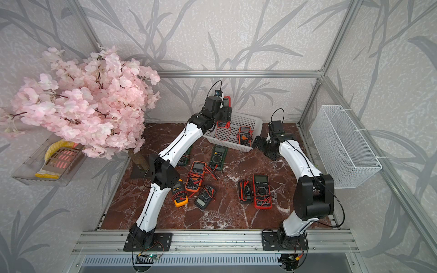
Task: Put the multimeter into the basket
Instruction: Place the multimeter in the basket.
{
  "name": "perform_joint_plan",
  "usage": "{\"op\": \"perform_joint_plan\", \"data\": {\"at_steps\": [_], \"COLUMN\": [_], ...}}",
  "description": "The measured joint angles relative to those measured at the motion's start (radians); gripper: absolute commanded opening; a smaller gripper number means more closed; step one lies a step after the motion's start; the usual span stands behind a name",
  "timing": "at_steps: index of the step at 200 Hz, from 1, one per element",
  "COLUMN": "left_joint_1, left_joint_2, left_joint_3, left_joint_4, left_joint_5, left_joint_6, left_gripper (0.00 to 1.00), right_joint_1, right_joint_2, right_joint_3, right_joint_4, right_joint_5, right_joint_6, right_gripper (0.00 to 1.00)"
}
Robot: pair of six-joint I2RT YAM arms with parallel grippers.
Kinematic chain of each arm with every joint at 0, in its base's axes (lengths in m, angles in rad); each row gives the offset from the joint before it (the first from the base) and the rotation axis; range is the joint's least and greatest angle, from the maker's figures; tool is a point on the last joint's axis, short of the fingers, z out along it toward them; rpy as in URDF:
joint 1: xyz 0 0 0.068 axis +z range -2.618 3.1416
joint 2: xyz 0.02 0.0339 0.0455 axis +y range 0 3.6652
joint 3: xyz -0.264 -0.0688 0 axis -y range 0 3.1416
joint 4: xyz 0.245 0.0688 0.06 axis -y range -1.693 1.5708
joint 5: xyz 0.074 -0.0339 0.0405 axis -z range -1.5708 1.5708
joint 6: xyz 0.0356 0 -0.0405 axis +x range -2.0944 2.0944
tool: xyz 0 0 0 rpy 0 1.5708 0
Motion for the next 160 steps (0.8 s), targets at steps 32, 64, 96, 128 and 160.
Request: {"op": "perform_joint_plan", "data": {"at_steps": [32, 64, 96, 128, 160], "left_joint_1": [0.000, 0.001, 0.001, 0.005, 0.006], "left_joint_2": [0.078, 0.135, 0.185, 0.239, 0.288], "left_joint_3": [0.053, 0.068, 0.069, 0.072, 0.082], "left_joint_4": [0.050, 0.071, 0.082, 0.085, 0.082], "left_joint_5": [0.003, 0.003, 0.007, 0.026, 0.051], "left_joint_6": [0.021, 0.029, 0.026, 0.003, -0.024], "left_gripper": [0.40, 0.43, 0.46, 0.49, 0.51], "right_joint_1": [-0.004, -0.017, -0.032, -0.040, -0.043], "right_joint_2": [0.008, 0.011, 0.013, 0.013, 0.013], "right_joint_3": [0.000, 0.000, 0.000, 0.000, 0.000], "right_joint_4": [0.001, 0.001, -0.002, -0.018, -0.036], "right_joint_5": [-0.009, -0.015, -0.015, -0.014, -0.014], "right_joint_6": [-0.002, -0.005, -0.011, -0.017, -0.023], "right_gripper": [0.99, 0.99, 0.99, 0.99, 0.99]}}
